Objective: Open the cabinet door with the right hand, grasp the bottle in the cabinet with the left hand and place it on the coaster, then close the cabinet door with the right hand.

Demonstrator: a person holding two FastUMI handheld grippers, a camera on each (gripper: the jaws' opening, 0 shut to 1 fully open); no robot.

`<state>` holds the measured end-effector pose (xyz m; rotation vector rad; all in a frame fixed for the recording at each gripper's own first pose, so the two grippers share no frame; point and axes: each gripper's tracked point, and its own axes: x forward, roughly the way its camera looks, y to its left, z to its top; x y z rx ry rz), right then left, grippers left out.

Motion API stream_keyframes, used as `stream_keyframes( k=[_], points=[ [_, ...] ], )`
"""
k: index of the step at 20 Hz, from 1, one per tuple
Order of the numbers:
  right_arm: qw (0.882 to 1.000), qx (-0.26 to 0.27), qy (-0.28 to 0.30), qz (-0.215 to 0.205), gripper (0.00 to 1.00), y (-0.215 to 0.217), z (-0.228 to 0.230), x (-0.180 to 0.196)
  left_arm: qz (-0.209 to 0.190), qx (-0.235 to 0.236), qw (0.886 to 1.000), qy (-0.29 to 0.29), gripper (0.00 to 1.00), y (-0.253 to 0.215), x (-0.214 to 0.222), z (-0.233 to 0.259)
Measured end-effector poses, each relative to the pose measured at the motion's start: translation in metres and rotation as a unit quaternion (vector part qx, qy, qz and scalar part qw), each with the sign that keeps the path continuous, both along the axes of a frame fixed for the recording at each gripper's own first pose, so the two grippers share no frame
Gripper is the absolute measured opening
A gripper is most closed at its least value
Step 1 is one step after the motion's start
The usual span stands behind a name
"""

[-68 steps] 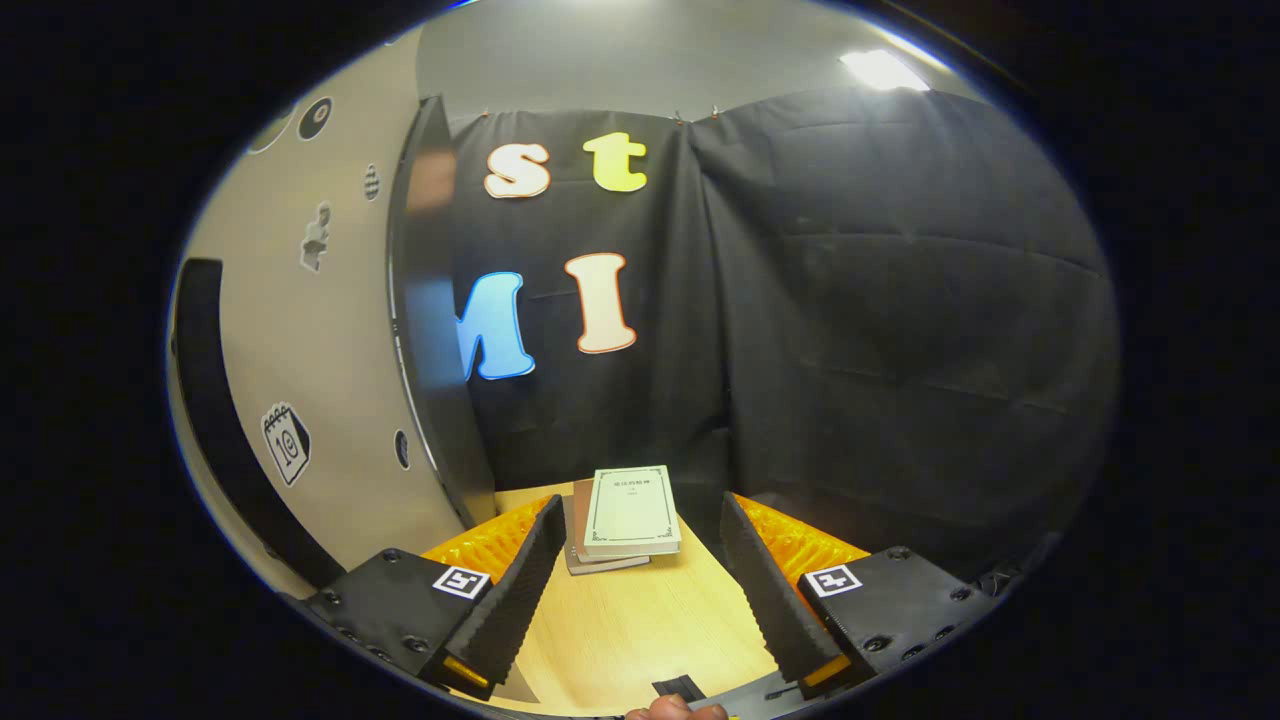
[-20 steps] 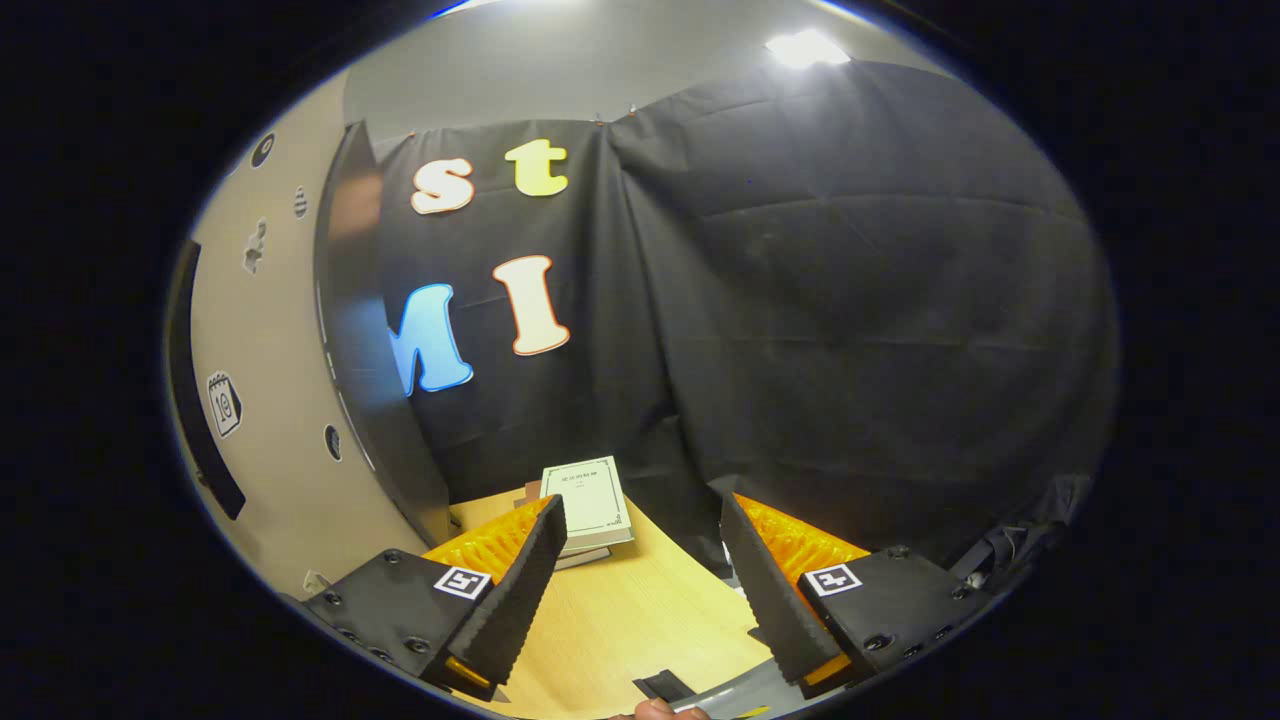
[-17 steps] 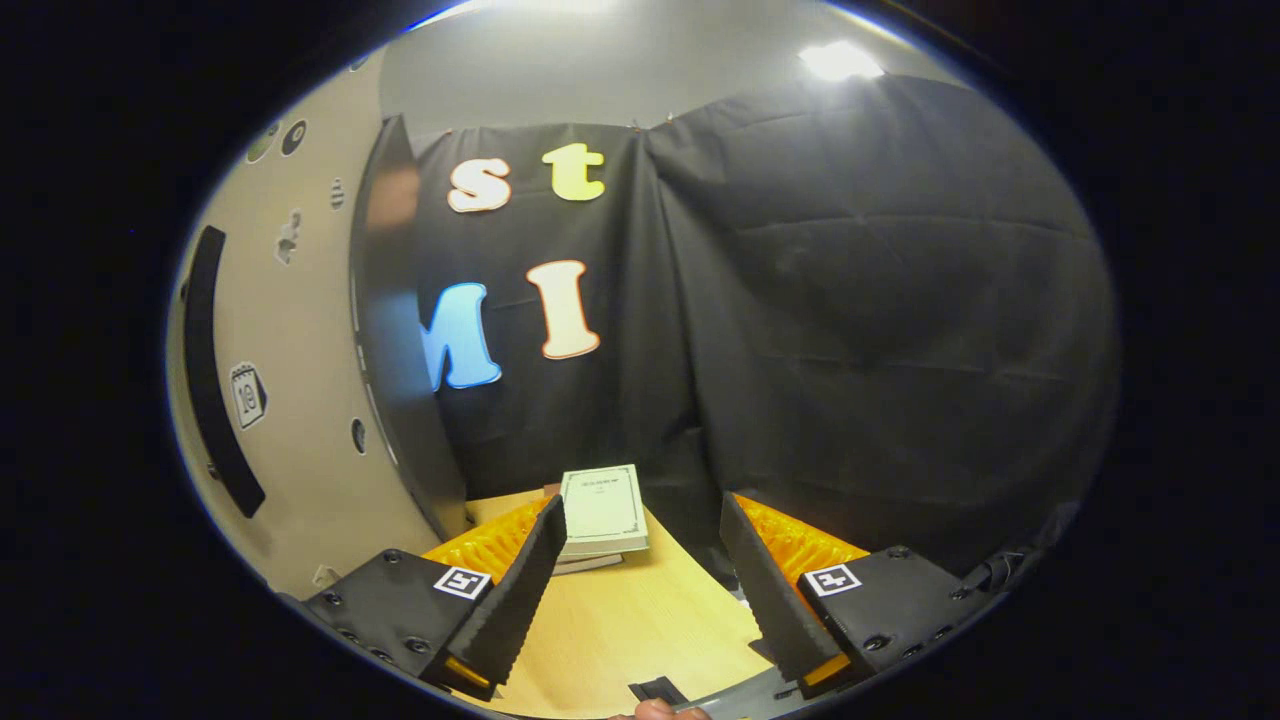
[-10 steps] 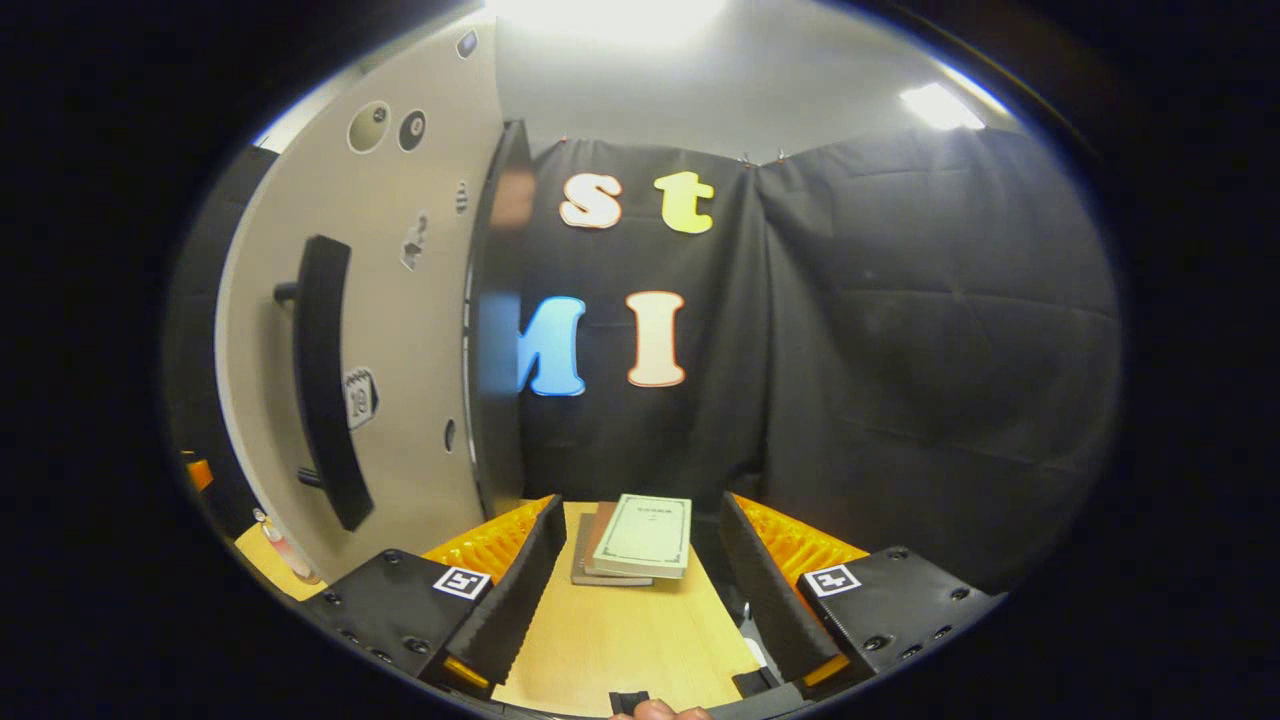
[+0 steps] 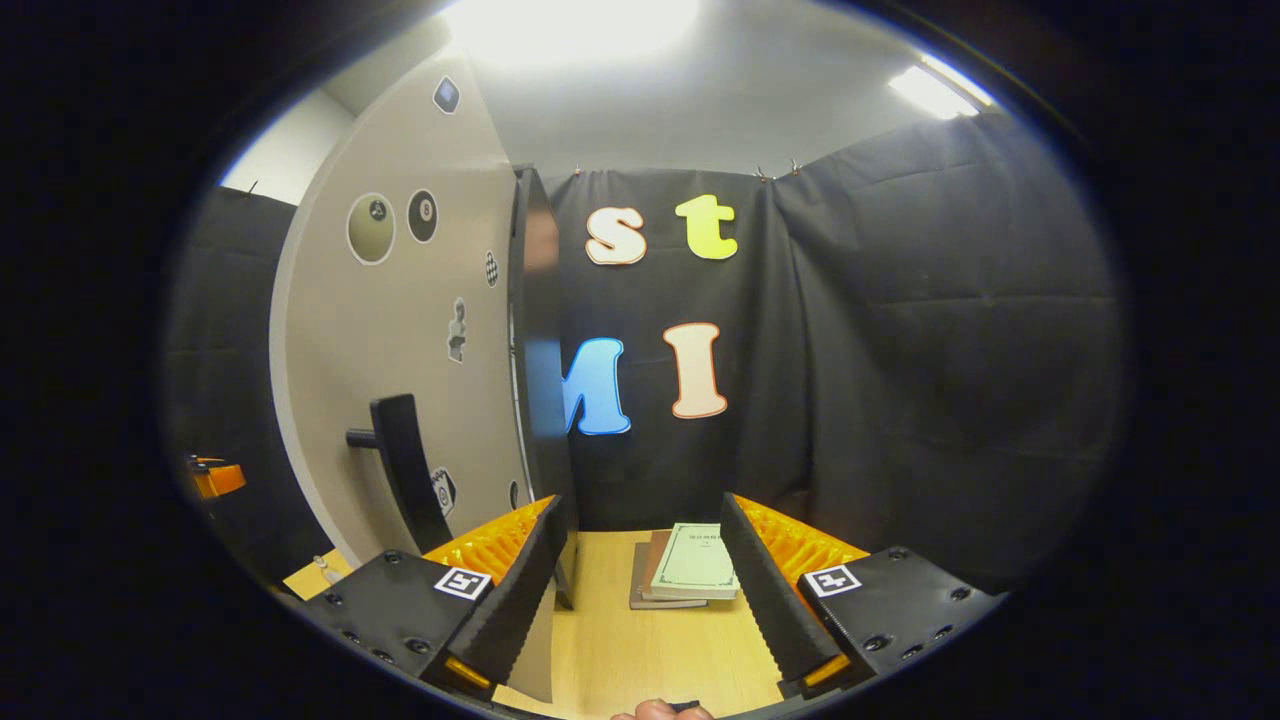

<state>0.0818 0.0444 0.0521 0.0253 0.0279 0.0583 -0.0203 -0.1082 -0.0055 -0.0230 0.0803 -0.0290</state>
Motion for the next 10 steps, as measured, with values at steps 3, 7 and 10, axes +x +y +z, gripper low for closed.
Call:
stream_keyframes(
  k=[3, 7, 10],
  points=[
    [1.0, -0.005, -0.001, -0.005, 0.98, 0.017, 0.007, 0.0, -0.006, 0.006, 1.0, -0.003, 0.84, 0.026, 0.021, 0.011],
    [0.999, -0.032, 0.003, -0.023, 0.95, 0.025, 0.008, -0.003, 0.003, 0.033, 0.999, -0.009, 0.83, 0.063, 0.05, 0.013],
    [0.999, -0.019, 0.018, -0.032, 0.92, 0.033, 0.005, -0.008, 0.012, 0.023, 1.0, -0.001, 0.83, 0.083, 0.064, 0.003]
  ],
)
